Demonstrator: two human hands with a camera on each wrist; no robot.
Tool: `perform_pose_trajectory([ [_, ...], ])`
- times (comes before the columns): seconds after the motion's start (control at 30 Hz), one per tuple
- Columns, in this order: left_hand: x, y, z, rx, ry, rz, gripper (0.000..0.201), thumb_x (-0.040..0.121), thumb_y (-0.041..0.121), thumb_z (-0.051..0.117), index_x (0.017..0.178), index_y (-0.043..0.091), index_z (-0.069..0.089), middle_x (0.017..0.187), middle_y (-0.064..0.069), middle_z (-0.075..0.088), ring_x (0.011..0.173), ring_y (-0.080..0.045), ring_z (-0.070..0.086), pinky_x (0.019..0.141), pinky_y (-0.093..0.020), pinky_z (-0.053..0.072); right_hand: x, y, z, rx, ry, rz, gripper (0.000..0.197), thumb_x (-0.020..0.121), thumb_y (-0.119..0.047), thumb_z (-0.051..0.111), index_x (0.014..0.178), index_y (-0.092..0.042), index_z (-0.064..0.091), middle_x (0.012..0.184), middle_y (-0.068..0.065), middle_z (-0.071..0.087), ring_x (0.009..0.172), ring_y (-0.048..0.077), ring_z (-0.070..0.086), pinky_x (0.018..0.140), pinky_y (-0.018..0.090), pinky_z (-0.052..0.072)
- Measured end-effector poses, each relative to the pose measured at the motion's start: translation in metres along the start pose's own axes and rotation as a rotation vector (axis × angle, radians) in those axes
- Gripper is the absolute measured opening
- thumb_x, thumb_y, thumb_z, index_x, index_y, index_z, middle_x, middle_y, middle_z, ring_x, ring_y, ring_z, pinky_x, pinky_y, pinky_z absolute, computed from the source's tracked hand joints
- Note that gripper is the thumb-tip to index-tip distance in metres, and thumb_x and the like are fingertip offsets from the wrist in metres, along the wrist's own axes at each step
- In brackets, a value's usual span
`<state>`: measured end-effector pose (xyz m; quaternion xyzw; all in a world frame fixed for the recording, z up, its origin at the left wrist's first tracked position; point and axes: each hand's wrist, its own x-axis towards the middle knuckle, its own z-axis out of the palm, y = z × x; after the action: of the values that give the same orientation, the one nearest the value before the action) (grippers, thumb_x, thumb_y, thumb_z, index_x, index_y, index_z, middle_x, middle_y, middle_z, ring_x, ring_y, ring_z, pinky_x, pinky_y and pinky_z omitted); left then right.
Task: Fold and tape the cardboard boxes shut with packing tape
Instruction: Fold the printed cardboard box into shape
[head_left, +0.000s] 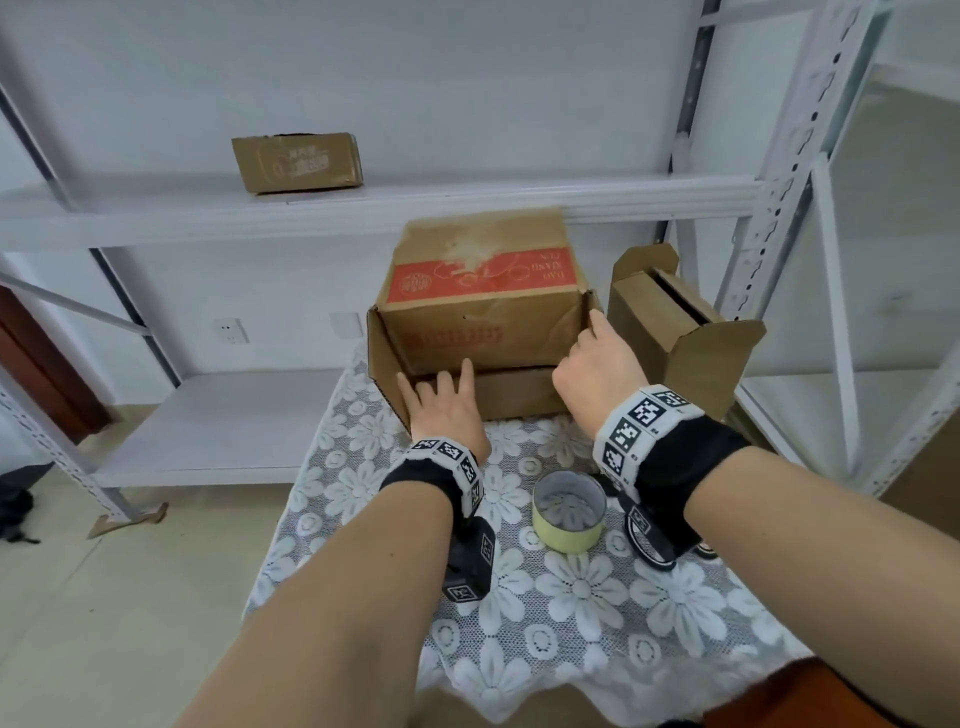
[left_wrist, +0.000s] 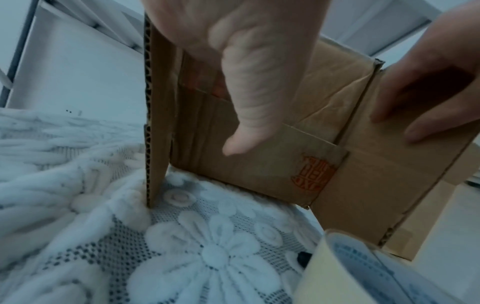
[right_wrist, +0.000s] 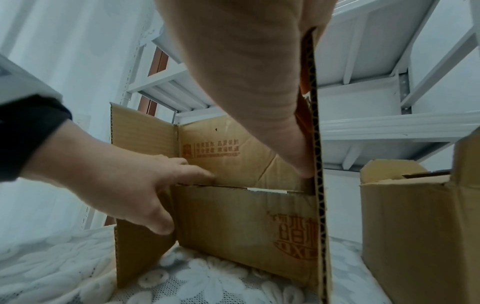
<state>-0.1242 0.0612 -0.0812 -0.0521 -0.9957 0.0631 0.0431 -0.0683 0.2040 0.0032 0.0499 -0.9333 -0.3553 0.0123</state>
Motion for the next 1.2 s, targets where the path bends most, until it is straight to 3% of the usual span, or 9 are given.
perform_pose_trajectory([
  [0.07, 0.0, 0.003, 0.001, 0.008, 0.071, 0.014, 0.059, 0.082, 0.031, 0.055, 0.138, 0.019, 0.04, 0.129, -0.013, 0.043, 0.125, -0.036, 0.037, 0.116, -0.062, -0.003, -0.001, 0.0, 0.003, -0.016, -0.015, 0.014, 0.022, 0.092, -0.025, 0.049, 0.104, -0.021, 0.067, 0.108, 0.003, 0.066, 0.115, 0.028, 0.048, 0.115, 0.052, 0.012],
  [0.17, 0.0, 0.001, -0.001, 0.023, 0.078, 0.051, 0.038, 0.085, 0.035, 0.051, 0.12, 0.023, 0.055, 0.128, -0.014, 0.045, 0.129, -0.037, 0.032, 0.115, -0.064, -0.005, 0.001, -0.004, 0.004, -0.022, -0.041, 0.045, 0.023, 0.094, -0.026, 0.047, 0.107, -0.021, 0.065, 0.116, 0.005, 0.064, 0.124, 0.033, 0.042, 0.116, 0.054, 0.007],
  [0.33, -0.001, -0.015, 0.001, 0.04, -0.013, 0.158, 0.045, 0.085, 0.046, 0.039, 0.122, 0.037, 0.064, 0.158, -0.013, 0.025, 0.148, -0.036, 0.002, 0.111, -0.064, -0.017, 0.008, -0.014, 0.02, -0.05, -0.104, 0.054, 0.032, 0.096, -0.031, 0.044, 0.118, -0.019, 0.063, 0.136, 0.014, 0.052, 0.136, 0.041, 0.027, 0.114, 0.059, 0.0],
  [0.43, -0.003, -0.021, 0.003, 0.12, -0.091, 0.231, 0.052, 0.089, 0.055, 0.032, 0.117, 0.032, 0.069, 0.163, -0.007, 0.008, 0.148, -0.033, -0.013, 0.11, -0.065, -0.015, 0.009, -0.015, 0.034, -0.061, -0.098, 0.034, 0.037, 0.096, -0.036, 0.042, 0.122, -0.019, 0.06, 0.139, 0.012, 0.05, 0.138, 0.04, 0.025, 0.113, 0.061, -0.005],
  [0.5, -0.006, -0.028, 0.006, 0.217, -0.154, 0.262, 0.06, 0.092, 0.062, 0.029, 0.115, 0.026, 0.07, 0.163, -0.002, 0.006, 0.148, -0.031, -0.015, 0.111, -0.065, -0.016, 0.009, -0.013, 0.044, -0.05, -0.062, 0.03, 0.04, 0.097, -0.035, 0.038, 0.126, -0.017, 0.057, 0.139, 0.011, 0.049, 0.138, 0.038, 0.025, 0.113, 0.06, -0.008],
  [0.6, -0.011, -0.034, 0.014, 0.343, -0.166, 0.24, 0.069, 0.092, 0.067, 0.027, 0.134, 0.022, 0.057, 0.162, -0.005, 0.013, 0.149, -0.033, -0.005, 0.114, -0.06, -0.014, 0.006, -0.01, 0.058, -0.032, -0.038, 0.029, 0.044, 0.098, -0.034, 0.032, 0.132, -0.014, 0.051, 0.141, 0.011, 0.047, 0.139, 0.035, 0.025, 0.114, 0.058, -0.011],
  [0.87, -0.016, -0.036, 0.019, 0.195, 0.117, 0.236, 0.031, 0.087, 0.032, 0.06, 0.113, 0.019, 0.069, 0.152, -0.014, 0.036, 0.143, -0.032, 0.024, 0.121, -0.045, 0.003, 0.004, -0.032, 0.075, 0.251, -0.181, 0.017, 0.04, 0.092, -0.023, 0.032, 0.122, -0.019, 0.059, 0.124, 0.006, 0.058, 0.126, 0.028, 0.041, 0.115, 0.055, -0.011],
  [0.97, -0.026, -0.043, 0.015, 0.116, 0.367, 0.239, 0.022, 0.081, 0.013, 0.065, 0.103, 0.014, 0.069, 0.151, -0.018, 0.036, 0.143, -0.033, 0.026, 0.121, -0.045, 0.006, 0.007, -0.039, 0.074, 0.334, -0.319, 0.032, 0.038, 0.09, -0.025, 0.035, 0.12, -0.02, 0.058, 0.122, 0.004, 0.06, 0.126, 0.028, 0.041, 0.113, 0.057, -0.013],
  [1.2, -0.037, -0.051, -0.002, -0.274, 0.887, 0.204, 0.083, 0.065, -0.019, 0.049, 0.14, 0.015, 0.041, 0.155, -0.016, 0.021, 0.146, -0.033, 0.014, 0.122, -0.042, 0.006, 0.012, -0.062, 0.059, 0.612, -0.444, 0.052, 0.036, 0.098, -0.036, 0.031, 0.13, -0.024, 0.044, 0.137, 0.008, 0.048, 0.136, 0.033, 0.028, 0.106, 0.071, -0.004],
])
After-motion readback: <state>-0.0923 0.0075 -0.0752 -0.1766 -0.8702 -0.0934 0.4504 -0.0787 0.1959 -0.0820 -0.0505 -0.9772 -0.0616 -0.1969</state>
